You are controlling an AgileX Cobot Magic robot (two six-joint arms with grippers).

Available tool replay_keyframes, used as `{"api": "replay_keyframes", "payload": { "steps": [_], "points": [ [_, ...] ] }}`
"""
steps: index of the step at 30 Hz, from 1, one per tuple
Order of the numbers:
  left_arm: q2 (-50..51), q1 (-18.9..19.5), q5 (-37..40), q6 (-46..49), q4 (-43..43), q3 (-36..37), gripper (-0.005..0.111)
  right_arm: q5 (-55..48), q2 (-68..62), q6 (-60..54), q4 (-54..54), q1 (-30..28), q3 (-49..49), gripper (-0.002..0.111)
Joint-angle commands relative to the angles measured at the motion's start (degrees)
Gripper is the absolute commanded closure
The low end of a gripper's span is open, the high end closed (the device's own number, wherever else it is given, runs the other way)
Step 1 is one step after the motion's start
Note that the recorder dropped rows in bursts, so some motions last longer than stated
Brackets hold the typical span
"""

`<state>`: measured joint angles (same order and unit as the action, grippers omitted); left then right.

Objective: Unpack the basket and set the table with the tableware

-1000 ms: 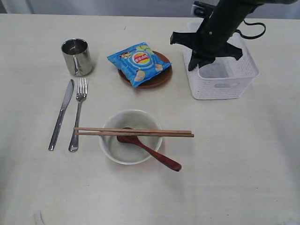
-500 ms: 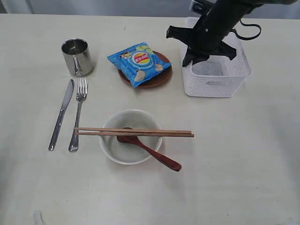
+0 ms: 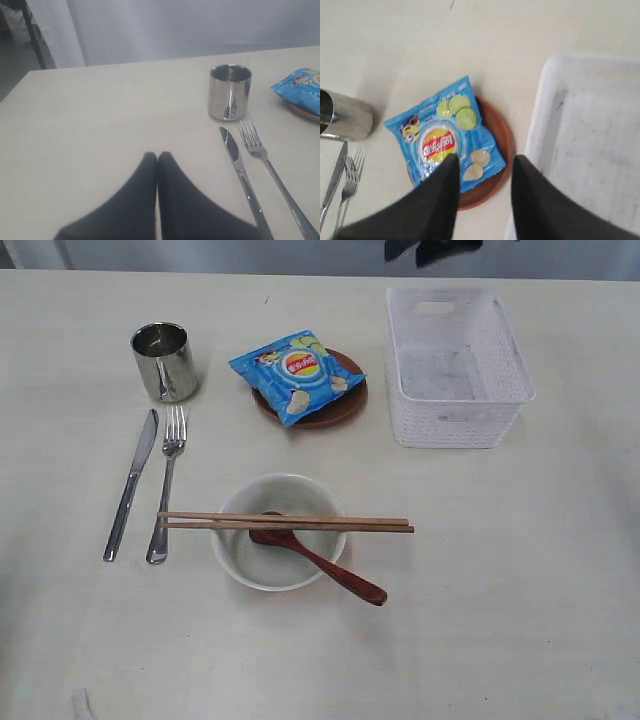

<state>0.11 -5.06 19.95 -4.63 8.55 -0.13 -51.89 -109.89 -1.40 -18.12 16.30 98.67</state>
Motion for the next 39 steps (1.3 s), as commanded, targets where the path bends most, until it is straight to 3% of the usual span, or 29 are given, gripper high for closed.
{"api": "replay_keyframes", "payload": {
  "steps": [1, 2, 6, 12, 15, 25, 39],
  "points": [
    [-0.1, -0.3, 0.0, -0.1, -0.2, 0.1, 0.107, 6.0, 8.2, -4.1, 1.5, -2.9, -5.2, 0.108],
    [-0.1, -0.3, 0.0, -0.1, -0.2, 0.1, 0.107, 9.0, 10.3, -4.5, 1.5, -3.0, -8.4, 0.108],
    [-0.1, -0.3, 0.0, -0.1, -0.2, 0.1, 0.107, 38.1, 27.2, -8.7, 1.7, -0.6, -35.3, 0.108],
    [-0.1, -0.3, 0.0, -0.1, -0.2, 0.1, 0.107, 57.7, 47.9, -16.7, 1.7, 1.8, -52.8, 0.108],
    [-0.1, -0.3, 0.0, -0.1, -0.1, 0.1, 0.107, 55.5, 56.0, -16.5, 1.7, 2.2, -55.2, 0.108],
    [-0.1, -0.3, 0.0, -0.1, 0.0, 0.1, 0.107, 34.5, 79.2, -13.8, 1.7, 2.2, -56.2, 0.108],
    [-0.1, -0.3, 0.0, -0.1, 0.0, 0.1, 0.107, 34.0, 106.3, -14.0, 1.1, 2.2, -56.0, 0.108]
  ]
}}
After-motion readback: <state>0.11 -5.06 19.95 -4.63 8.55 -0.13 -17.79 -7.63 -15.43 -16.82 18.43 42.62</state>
